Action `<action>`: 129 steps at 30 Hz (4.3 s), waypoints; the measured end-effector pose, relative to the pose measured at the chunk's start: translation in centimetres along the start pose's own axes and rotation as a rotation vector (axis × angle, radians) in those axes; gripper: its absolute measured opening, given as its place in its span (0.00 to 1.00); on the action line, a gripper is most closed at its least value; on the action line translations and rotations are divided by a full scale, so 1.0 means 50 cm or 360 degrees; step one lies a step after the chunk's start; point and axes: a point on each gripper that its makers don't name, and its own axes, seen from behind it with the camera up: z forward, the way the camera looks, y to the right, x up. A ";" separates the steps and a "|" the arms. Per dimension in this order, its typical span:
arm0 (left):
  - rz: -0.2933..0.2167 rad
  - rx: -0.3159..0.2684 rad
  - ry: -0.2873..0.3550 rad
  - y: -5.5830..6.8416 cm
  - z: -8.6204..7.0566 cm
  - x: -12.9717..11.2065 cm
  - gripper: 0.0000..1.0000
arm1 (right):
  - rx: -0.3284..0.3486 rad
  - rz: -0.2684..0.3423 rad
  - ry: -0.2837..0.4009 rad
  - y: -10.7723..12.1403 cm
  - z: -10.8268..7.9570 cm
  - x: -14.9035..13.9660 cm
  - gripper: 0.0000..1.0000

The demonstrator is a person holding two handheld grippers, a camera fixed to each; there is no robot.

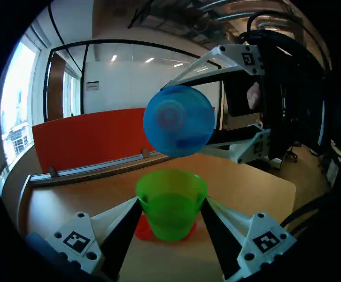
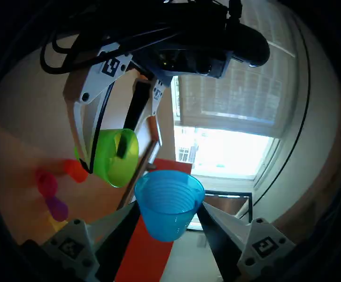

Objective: Pour water

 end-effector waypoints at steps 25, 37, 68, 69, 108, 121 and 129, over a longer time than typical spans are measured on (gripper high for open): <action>0.0021 -0.0003 -0.0015 0.005 -0.007 -0.002 0.84 | -0.0042 0.1020 -0.0015 -0.025 -0.019 -0.050 0.87; 0.0025 -0.0003 -0.0021 0.006 -0.007 -0.004 0.83 | -0.0096 0.1612 -0.0046 -0.041 -0.031 -0.078 0.87; 0.0030 0.0006 -0.0061 -0.008 0.000 -0.027 0.83 | -0.0083 0.2351 -0.0141 -0.124 -0.053 -0.094 0.87; 0.0031 0.0007 -0.0064 -0.009 0.000 -0.030 0.83 | -0.0081 0.2357 -0.0150 -0.130 -0.054 -0.097 0.87; 0.0091 0.0011 -0.0296 -0.033 0.020 -0.179 0.83 | 0.0001 0.2527 -0.0535 -0.362 -0.116 -0.221 0.87; 0.0090 0.0008 -0.0359 -0.035 0.037 -0.229 0.83 | 0.0080 0.2572 -0.0642 -0.453 -0.117 -0.243 0.87; 0.0077 -0.0016 -0.0395 -0.031 0.050 -0.261 0.83 | 0.0141 0.2593 -0.0694 -0.510 -0.115 -0.245 0.87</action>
